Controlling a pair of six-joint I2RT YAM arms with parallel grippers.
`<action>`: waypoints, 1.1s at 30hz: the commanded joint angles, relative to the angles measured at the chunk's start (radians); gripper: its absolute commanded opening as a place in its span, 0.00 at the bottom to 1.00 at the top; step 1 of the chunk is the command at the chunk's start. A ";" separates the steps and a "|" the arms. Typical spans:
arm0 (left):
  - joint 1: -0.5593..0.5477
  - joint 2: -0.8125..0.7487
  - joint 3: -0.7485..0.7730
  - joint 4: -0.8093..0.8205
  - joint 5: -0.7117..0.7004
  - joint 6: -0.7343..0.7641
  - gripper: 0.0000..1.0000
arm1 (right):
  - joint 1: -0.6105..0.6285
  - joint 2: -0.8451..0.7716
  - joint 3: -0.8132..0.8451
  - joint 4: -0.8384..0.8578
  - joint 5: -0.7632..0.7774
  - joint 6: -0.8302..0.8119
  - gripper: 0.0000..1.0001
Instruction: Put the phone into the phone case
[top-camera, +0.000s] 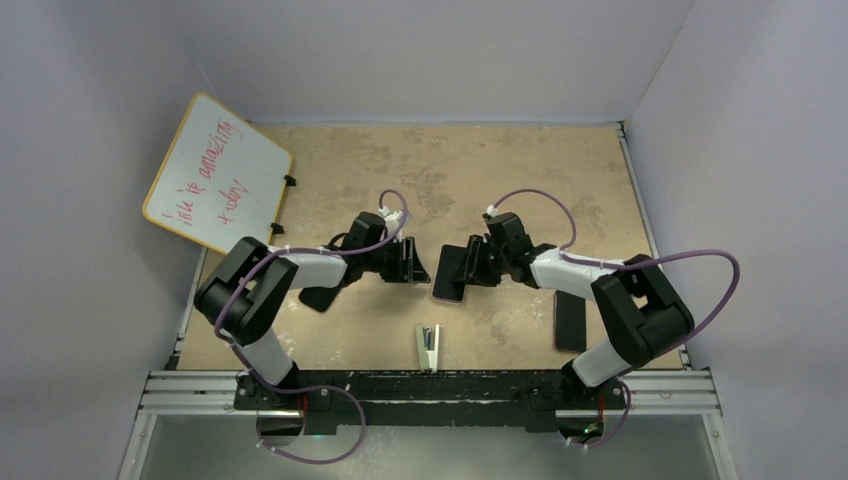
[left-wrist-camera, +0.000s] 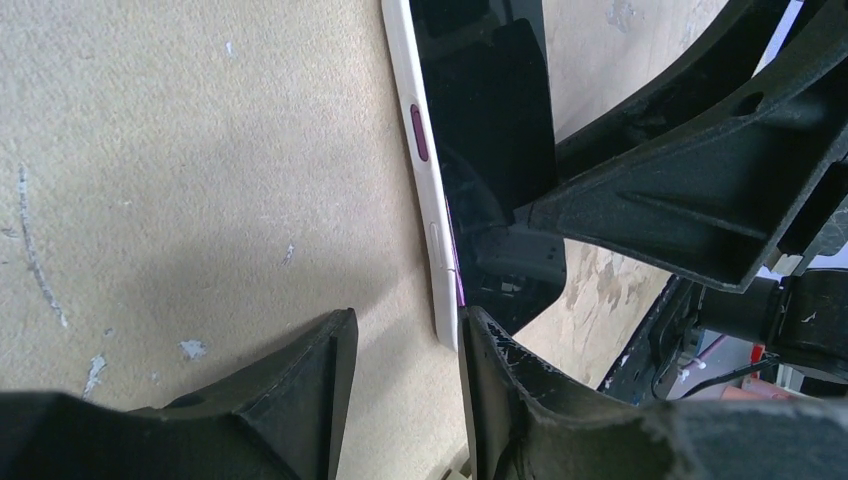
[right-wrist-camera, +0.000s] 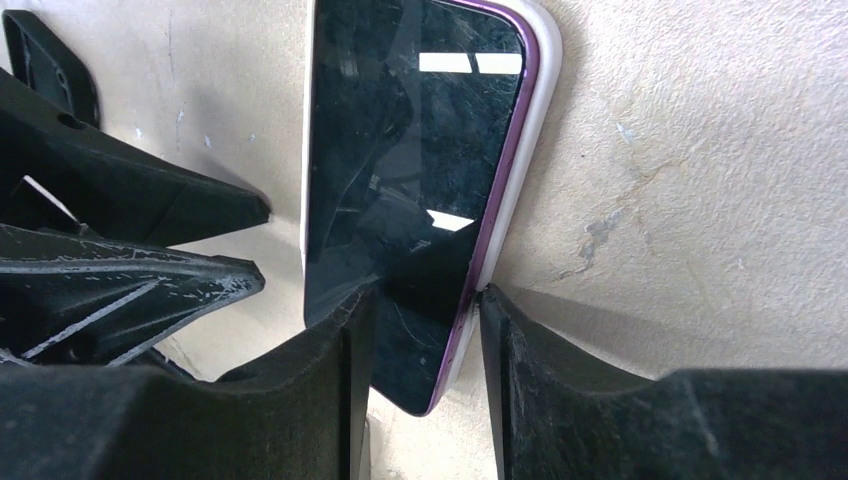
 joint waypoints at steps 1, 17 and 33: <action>-0.009 0.031 0.016 0.039 0.004 -0.001 0.44 | 0.015 0.021 -0.030 0.149 -0.072 0.054 0.45; -0.042 0.098 0.006 0.116 0.017 -0.046 0.38 | 0.013 -0.046 -0.114 0.171 0.112 0.139 0.78; -0.037 0.020 -0.028 -0.010 -0.068 -0.023 0.28 | 0.012 0.023 -0.142 0.594 -0.231 0.283 0.79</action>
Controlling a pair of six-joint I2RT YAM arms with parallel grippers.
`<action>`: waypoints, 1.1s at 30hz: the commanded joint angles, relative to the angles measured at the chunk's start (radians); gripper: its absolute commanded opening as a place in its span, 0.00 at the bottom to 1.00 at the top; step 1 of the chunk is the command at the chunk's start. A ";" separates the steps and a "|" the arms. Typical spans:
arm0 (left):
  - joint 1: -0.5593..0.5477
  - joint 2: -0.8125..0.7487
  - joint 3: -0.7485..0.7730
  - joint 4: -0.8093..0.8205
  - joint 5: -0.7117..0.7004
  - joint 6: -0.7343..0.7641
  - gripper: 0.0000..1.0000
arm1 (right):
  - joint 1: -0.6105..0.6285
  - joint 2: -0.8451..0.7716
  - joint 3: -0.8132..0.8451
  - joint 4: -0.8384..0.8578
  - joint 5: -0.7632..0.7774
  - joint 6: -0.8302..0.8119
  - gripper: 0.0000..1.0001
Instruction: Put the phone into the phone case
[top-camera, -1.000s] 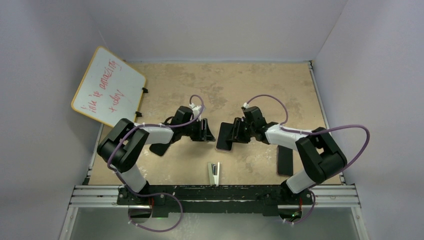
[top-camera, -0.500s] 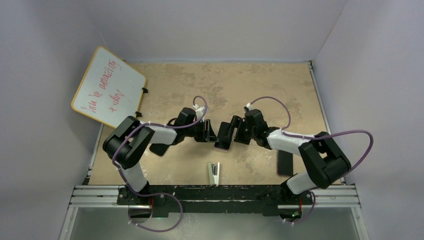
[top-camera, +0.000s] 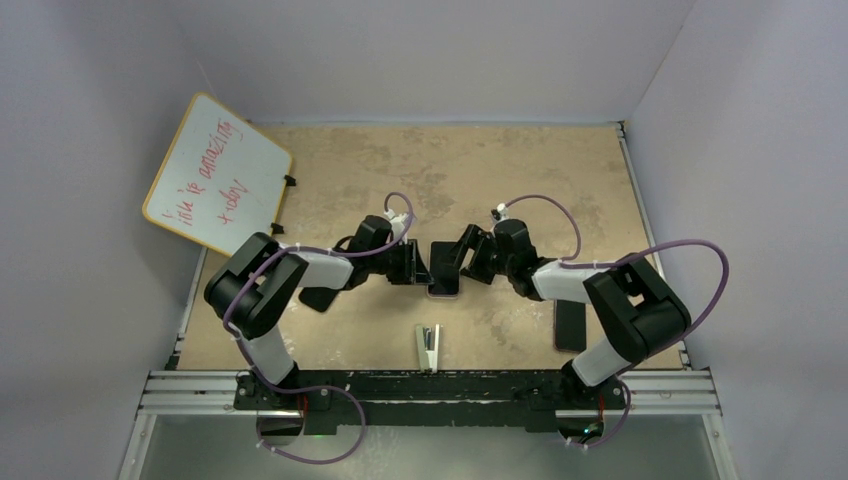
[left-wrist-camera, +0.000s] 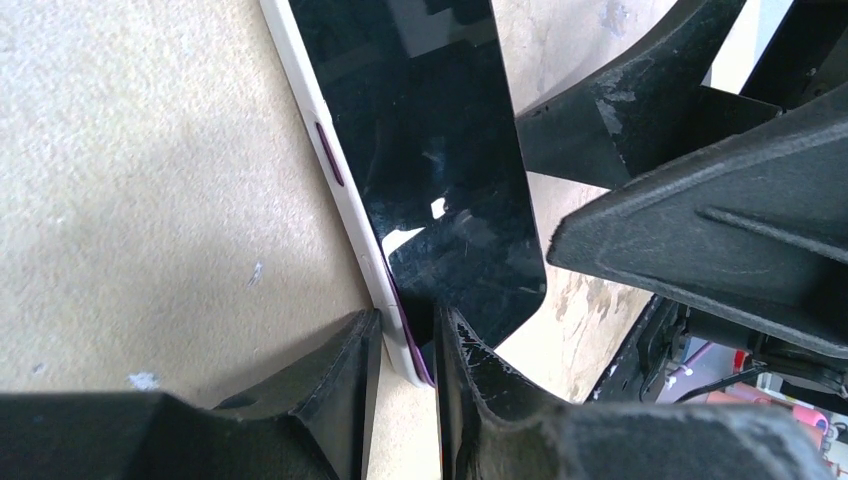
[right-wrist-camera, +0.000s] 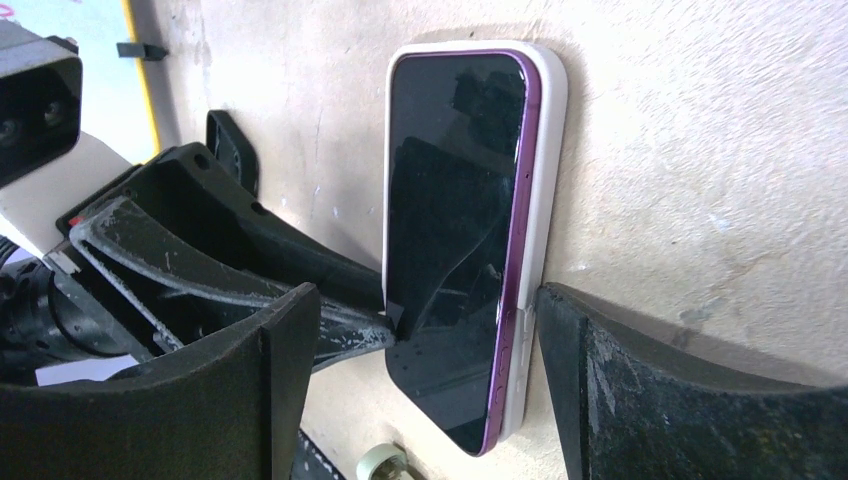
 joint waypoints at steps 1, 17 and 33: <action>-0.001 -0.035 -0.032 -0.082 -0.063 0.026 0.28 | 0.019 0.007 -0.006 0.182 -0.204 0.074 0.79; 0.030 -0.138 -0.114 -0.112 -0.090 0.048 0.36 | 0.023 0.101 -0.046 0.447 -0.317 0.162 0.77; 0.043 -0.173 -0.164 -0.102 -0.098 0.054 0.25 | 0.049 0.153 -0.023 0.457 -0.349 0.160 0.73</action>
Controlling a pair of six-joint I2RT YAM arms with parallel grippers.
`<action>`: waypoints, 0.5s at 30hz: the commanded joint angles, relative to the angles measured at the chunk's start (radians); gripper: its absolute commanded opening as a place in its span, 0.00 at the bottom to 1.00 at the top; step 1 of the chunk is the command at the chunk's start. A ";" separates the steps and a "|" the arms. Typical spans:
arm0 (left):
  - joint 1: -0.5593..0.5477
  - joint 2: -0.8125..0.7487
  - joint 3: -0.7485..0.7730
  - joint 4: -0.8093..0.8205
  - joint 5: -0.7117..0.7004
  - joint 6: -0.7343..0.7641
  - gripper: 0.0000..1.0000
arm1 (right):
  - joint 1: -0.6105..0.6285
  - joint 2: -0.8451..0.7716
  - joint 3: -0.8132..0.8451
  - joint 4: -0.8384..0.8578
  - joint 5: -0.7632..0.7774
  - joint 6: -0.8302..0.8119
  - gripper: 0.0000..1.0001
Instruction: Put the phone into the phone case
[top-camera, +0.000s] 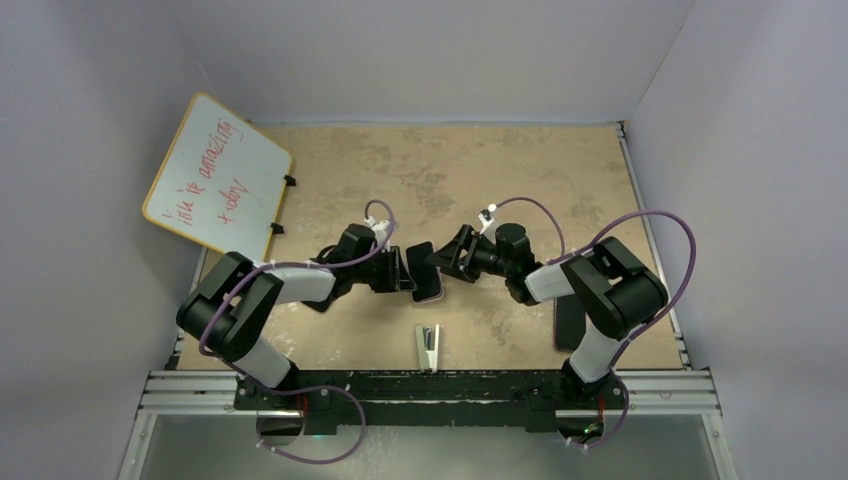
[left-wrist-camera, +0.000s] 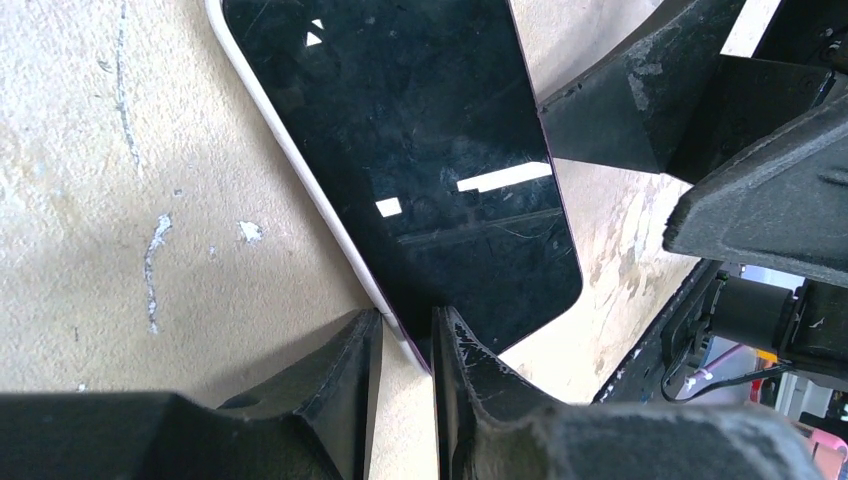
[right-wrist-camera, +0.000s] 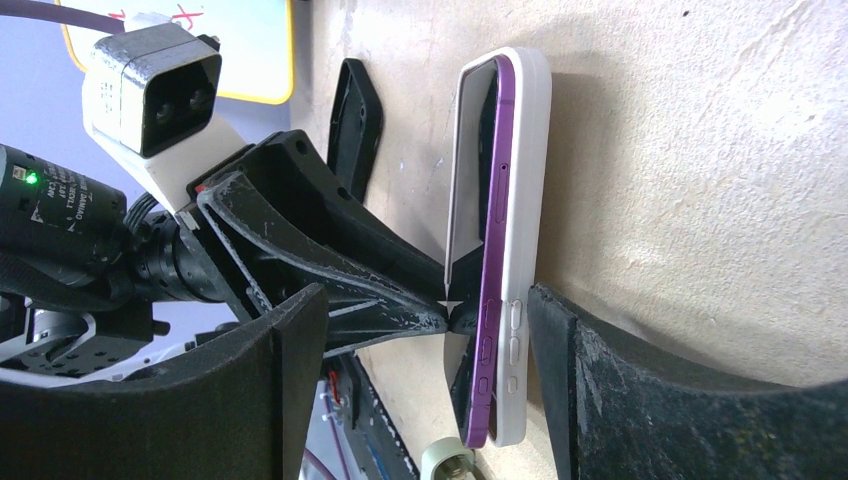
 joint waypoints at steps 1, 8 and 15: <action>0.004 -0.019 -0.039 -0.032 -0.037 0.039 0.23 | 0.053 0.003 0.022 0.050 -0.120 0.035 0.73; 0.014 -0.039 -0.066 0.002 -0.008 0.027 0.16 | 0.071 0.018 0.035 0.048 -0.121 0.035 0.73; 0.023 -0.044 -0.072 -0.033 -0.032 0.050 0.23 | 0.085 0.024 0.044 0.055 -0.123 0.037 0.72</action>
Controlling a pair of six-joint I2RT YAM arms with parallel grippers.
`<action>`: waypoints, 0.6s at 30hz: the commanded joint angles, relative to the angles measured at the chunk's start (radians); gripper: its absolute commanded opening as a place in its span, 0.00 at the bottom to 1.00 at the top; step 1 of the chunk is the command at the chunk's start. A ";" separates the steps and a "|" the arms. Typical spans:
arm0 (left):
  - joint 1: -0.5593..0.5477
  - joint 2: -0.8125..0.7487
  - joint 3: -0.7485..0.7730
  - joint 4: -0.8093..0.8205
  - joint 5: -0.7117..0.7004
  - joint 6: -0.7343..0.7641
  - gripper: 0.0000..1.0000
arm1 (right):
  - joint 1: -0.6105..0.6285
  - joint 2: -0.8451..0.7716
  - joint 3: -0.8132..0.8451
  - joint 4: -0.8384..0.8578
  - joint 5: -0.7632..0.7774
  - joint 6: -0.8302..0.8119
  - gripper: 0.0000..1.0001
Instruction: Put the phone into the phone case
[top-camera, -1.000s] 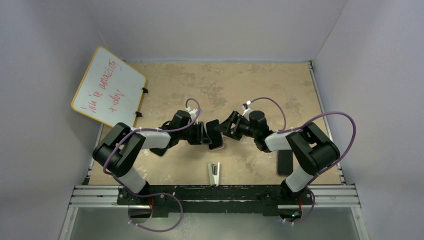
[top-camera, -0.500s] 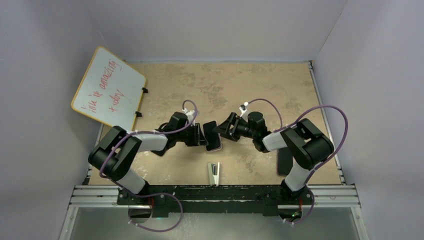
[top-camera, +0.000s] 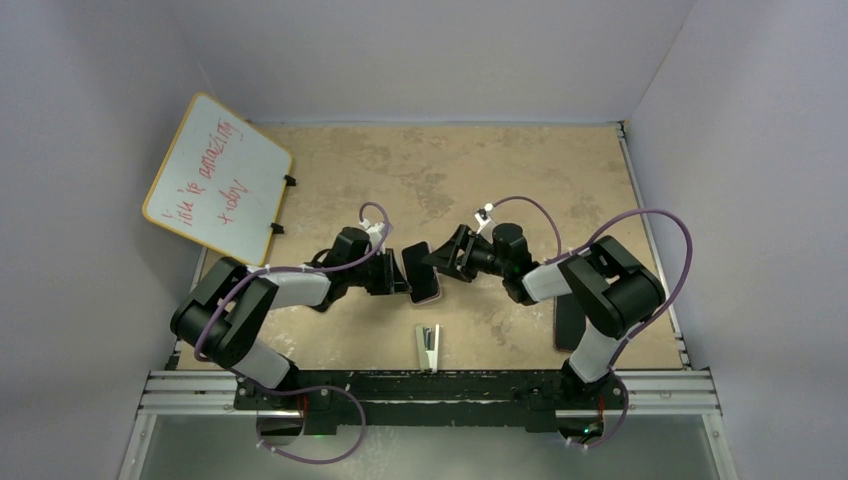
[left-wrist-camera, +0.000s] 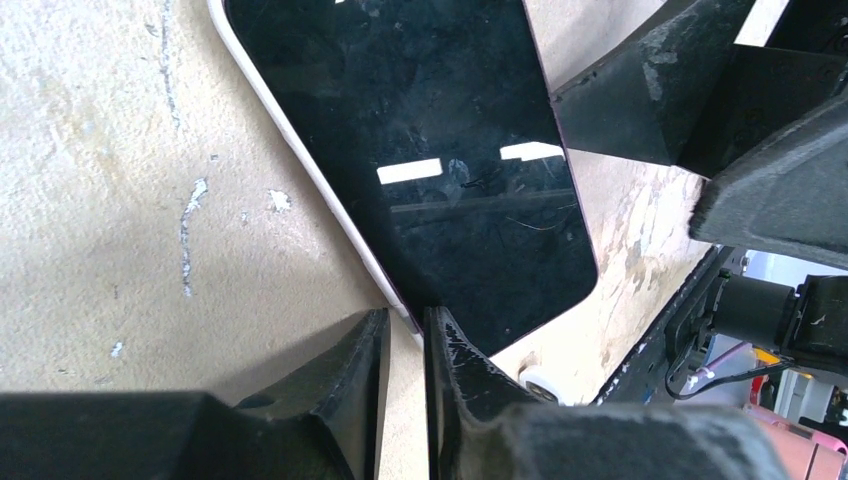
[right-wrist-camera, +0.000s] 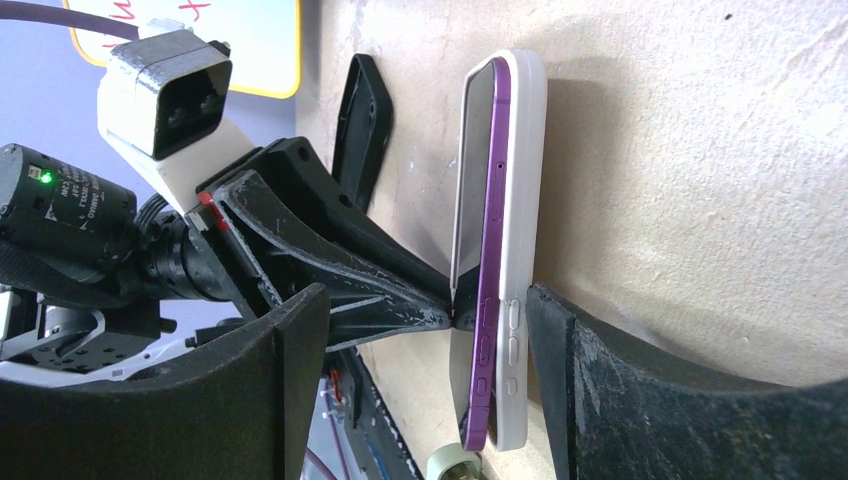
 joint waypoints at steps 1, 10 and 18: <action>0.003 -0.007 -0.022 -0.055 -0.044 0.052 0.24 | 0.062 0.011 0.031 0.035 -0.123 0.036 0.72; 0.003 -0.035 -0.011 -0.111 -0.082 0.079 0.20 | 0.083 0.022 0.051 -0.013 -0.121 0.010 0.69; 0.003 -0.035 -0.009 -0.118 -0.087 0.081 0.19 | 0.094 0.028 0.081 -0.113 -0.103 -0.036 0.58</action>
